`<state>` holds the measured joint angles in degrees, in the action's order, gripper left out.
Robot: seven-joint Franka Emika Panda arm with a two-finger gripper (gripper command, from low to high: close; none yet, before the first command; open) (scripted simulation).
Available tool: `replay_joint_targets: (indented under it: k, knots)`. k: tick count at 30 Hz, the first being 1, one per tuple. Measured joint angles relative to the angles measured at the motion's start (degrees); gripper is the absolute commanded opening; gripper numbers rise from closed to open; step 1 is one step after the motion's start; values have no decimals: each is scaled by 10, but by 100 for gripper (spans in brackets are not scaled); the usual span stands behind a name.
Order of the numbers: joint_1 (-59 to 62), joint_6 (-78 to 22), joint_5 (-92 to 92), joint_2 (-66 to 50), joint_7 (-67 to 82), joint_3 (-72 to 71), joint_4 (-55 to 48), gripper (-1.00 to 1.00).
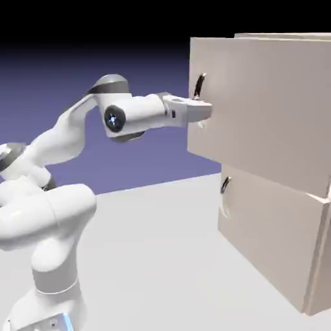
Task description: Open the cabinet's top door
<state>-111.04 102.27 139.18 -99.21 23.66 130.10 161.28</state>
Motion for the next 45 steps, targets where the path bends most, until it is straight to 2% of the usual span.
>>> replay_joint_targets:
  k: [11,22,31,45]
  knots:
    - [60,-274,-150,99,122,185,76,-100]
    - [180,-516,-368,311,292,312,21,-100]
    - [232,-615,-538,498,435,338,-84,-100]
    - [238,-681,-758,789,589,340,-316,-100]
